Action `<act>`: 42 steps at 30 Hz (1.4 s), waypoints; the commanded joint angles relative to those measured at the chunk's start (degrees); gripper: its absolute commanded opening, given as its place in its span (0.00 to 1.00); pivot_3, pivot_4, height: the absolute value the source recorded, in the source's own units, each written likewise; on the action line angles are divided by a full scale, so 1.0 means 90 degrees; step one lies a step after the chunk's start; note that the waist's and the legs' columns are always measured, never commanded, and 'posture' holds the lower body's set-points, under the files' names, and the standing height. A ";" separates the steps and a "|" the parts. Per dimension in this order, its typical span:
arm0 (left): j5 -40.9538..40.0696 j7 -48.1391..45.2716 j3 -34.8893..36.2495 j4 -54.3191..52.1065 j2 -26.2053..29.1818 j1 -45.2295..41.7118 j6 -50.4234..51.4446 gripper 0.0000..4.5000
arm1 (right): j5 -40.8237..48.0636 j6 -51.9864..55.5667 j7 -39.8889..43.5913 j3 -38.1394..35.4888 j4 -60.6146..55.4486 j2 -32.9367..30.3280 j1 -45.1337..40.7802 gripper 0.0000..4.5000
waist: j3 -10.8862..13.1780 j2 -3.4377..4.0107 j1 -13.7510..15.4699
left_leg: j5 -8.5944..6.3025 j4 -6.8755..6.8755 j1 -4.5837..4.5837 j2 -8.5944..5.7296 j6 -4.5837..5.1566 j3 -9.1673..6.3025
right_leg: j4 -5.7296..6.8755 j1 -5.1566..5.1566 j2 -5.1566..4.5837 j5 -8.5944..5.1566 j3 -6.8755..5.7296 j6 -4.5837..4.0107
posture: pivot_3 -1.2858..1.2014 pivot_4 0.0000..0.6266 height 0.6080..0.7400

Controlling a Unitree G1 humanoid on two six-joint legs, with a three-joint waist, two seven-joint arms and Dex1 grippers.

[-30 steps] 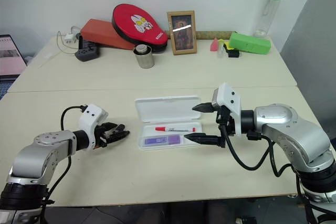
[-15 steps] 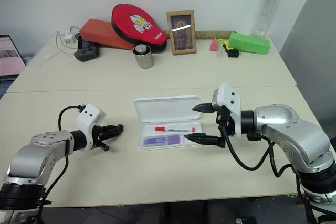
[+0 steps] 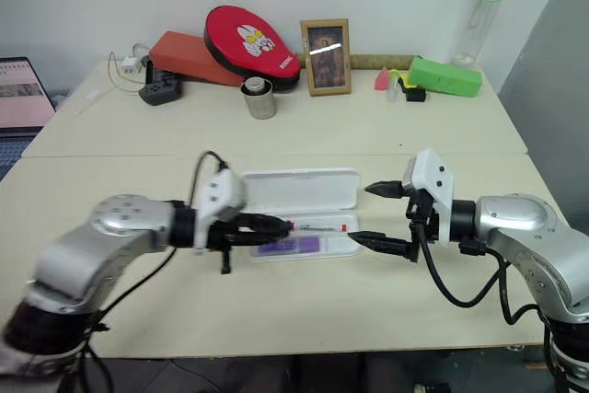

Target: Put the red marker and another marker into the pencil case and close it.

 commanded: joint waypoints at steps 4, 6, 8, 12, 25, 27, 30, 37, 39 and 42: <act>0.0432 -0.0208 -0.0839 0.0731 -0.0746 -0.0721 -0.0426 0.10 | 0.0182 0.0078 -0.0487 -0.0417 -0.0658 -0.0002 0.0277 1.00 | -0.0001 0.0003 -0.0050 | 0.0000 -0.0001 -0.0001 0.0006 0.0000 -0.0004 | 0.0001 -0.0002 0.0005 0.0000 -0.0002 -0.0001 | 0.52 0.24 1.00; 0.0551 -0.0307 -0.0953 0.0987 -0.0877 -0.0864 -0.0576 0.10 | 0.0233 0.0121 -0.0611 -0.0498 -0.0768 0.0011 0.0379 1.00 | -0.0001 0.0002 -0.0040 | 0.0000 0.0002 -0.0003 0.0000 0.0000 -0.0007 | 0.0000 0.0002 0.0003 0.0000 -0.0007 0.0000 | 0.52 0.24 1.00; 0.0585 -0.0381 -0.0971 0.1189 -0.0996 -0.0973 -0.0664 0.10 | 0.0305 0.0159 -0.0726 -0.0552 -0.0855 0.0034 0.0434 1.00 | -0.0001 0.0002 -0.0040 | 0.0000 0.0004 -0.0004 -0.0002 0.0000 -0.0006 | -0.0002 0.0002 0.0001 0.0000 -0.0005 0.0000 | 0.52 0.24 1.00; 0.1052 -0.0307 -0.1244 0.1821 -0.1311 -0.1280 -0.0976 0.10 | 0.0407 0.0222 -0.0938 -0.0665 -0.1005 0.0029 0.0588 1.00 | -0.0001 0.0002 -0.0047 | 0.0000 0.0004 -0.0004 -0.0002 0.0000 -0.0009 | -0.0001 0.0002 0.0001 0.0000 -0.0008 0.0000 | 0.52 0.24 1.00; 0.1386 -0.0329 -0.1395 0.2526 -0.2096 -0.1518 -0.1253 0.10 | 0.0602 0.0279 -0.1200 -0.0723 -0.1142 -0.0039 0.0707 1.00 | -0.0001 0.0002 -0.0073 | 0.0001 0.0005 -0.0004 -0.0002 0.0001 -0.0008 | 0.0000 0.0002 0.0002 0.0000 -0.0005 0.0000 | 0.52 0.24 1.00; 0.1409 -0.0355 -0.1377 0.2493 -0.2081 -0.1500 -0.1215 0.10 | 0.0625 0.0275 -0.1223 -0.0720 -0.1152 -0.0043 0.0714 1.00 | -0.0001 0.0002 -0.0073 | 0.0001 0.0005 -0.0004 -0.0002 0.0001 -0.0008 | 0.0000 0.0002 0.0001 0.0000 -0.0005 0.0000 | 0.52 0.24 1.00; 0.1464 -0.0374 -0.1354 0.2362 -0.1958 -0.1442 -0.1163 0.10 | 0.0641 0.0263 -0.1233 -0.0718 -0.1148 -0.0047 0.0727 1.00 | -0.0001 0.0002 -0.0075 | 0.0001 0.0005 -0.0003 -0.0002 0.0001 -0.0008 | 0.0000 0.0002 0.0001 0.0000 -0.0005 0.0000 | 0.52 0.24 1.00; 0.1546 -0.0395 -0.1355 0.2287 -0.1790 -0.1352 -0.1159 0.10 | 0.0639 0.0216 -0.1221 -0.0664 -0.1097 -0.0040 0.0698 1.00 | -0.0001 0.0002 -0.0082 | 0.0001 0.0005 -0.0003 -0.0002 0.0001 -0.0009 | 0.0001 0.0002 0.0002 0.0000 -0.0005 0.0000 | 0.52 0.24 1.00; 0.1551 -0.0388 -0.1366 0.2296 -0.1811 -0.1347 -0.1151 0.10 | 0.0629 0.0204 -0.1212 -0.0633 -0.1074 -0.0028 0.0674 1.00 | -0.0001 0.0002 -0.0083 | 0.0001 0.0005 -0.0003 -0.0002 0.0001 -0.0009 | 0.0000 0.0002 0.0001 0.0000 -0.0004 0.0000 | 0.52 0.24 1.00; 0.1522 -0.0402 -0.1353 0.2269 -0.1857 -0.1371 -0.1099 0.10 | 0.0618 0.0198 -0.1195 -0.0620 -0.1061 -0.0040 0.0658 1.00 | -0.0001 0.0002 -0.0082 | 0.0001 0.0005 -0.0004 -0.0002 0.0001 -0.0010 | 0.0000 0.0002 0.0001 0.0000 -0.0006 0.0000 | 0.52 0.24 1.00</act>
